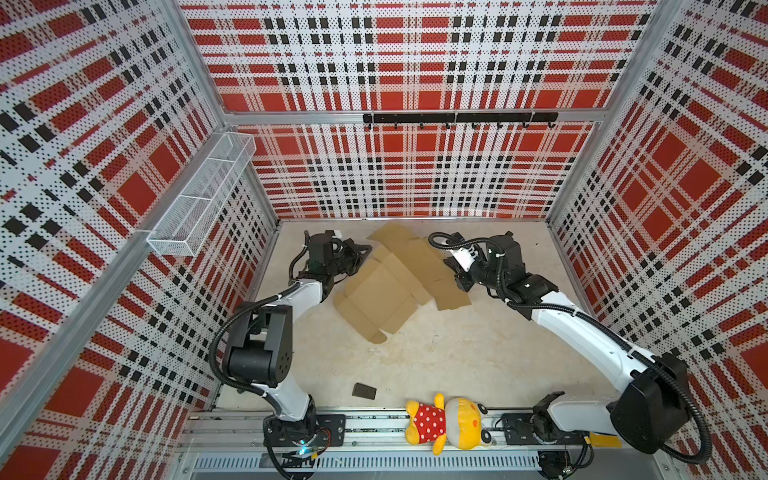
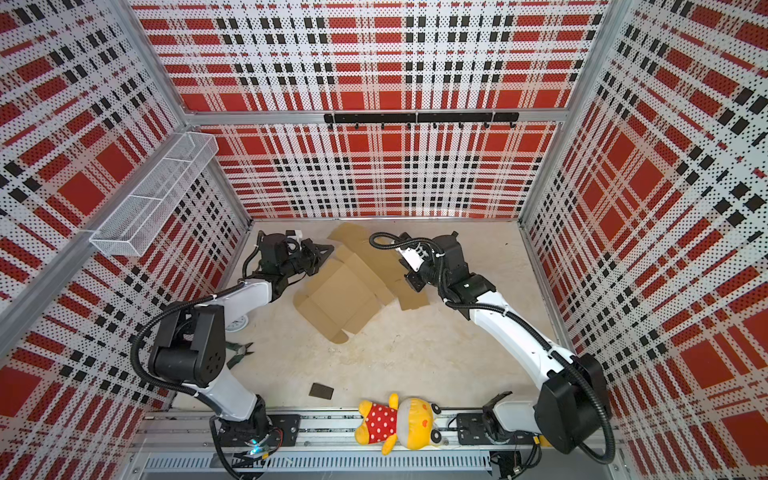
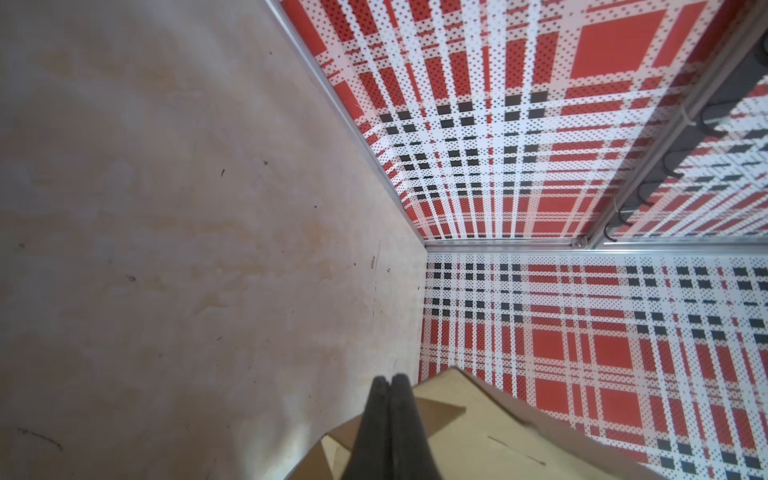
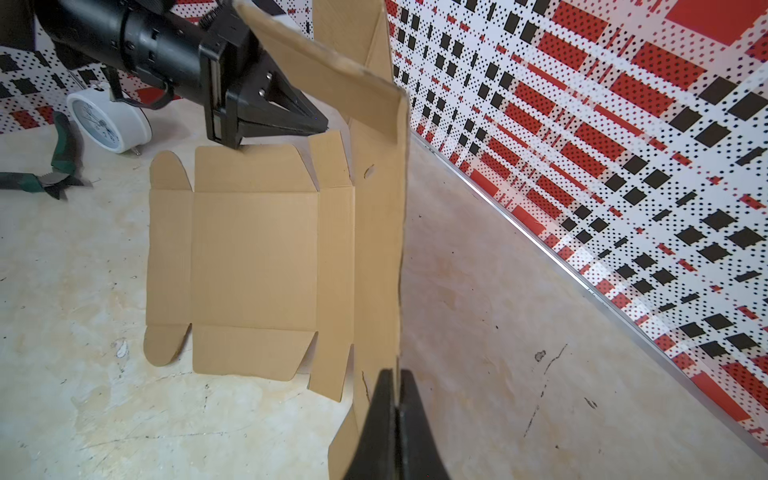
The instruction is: Fold the paper box
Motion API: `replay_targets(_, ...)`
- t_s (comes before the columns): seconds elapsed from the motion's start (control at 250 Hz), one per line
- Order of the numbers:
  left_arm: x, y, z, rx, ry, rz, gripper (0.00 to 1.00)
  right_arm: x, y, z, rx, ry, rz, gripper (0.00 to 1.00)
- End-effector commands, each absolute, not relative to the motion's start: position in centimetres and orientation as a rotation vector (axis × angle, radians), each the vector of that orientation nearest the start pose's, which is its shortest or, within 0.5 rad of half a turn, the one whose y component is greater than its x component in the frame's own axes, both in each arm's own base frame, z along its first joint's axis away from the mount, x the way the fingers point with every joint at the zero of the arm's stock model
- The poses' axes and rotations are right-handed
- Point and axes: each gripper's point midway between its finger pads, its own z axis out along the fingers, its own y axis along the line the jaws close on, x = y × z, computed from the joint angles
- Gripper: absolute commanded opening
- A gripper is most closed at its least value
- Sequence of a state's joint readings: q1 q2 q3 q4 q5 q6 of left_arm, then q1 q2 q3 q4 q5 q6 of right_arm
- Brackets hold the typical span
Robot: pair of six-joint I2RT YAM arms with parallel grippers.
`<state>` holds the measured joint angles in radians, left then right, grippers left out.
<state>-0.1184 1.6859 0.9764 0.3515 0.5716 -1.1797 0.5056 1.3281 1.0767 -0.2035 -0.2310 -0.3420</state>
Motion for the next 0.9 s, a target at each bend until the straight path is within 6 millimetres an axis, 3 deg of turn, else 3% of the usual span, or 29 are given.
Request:
replay_targets(0.0, 47.0, -15.3, 19.8, -0.714, 1.991, -1.426, 0.00, 35.5, 24.2, 28.5, -0.920, 1.712, 0.335, 0.00)
replay_targets(0.504, 45.7, -19.2, 21.4, -0.507, 2.019, -1.455, 0.00, 36.2, 24.7, 28.1, -0.932, 1.726, 0.318, 0.00)
replay_targets(0.892, 45.2, -20.6, 18.7, -0.487, 2.109, -1.414, 0.00, 36.3, 25.2, 28.2, -0.939, 1.721, 0.335, 0.00)
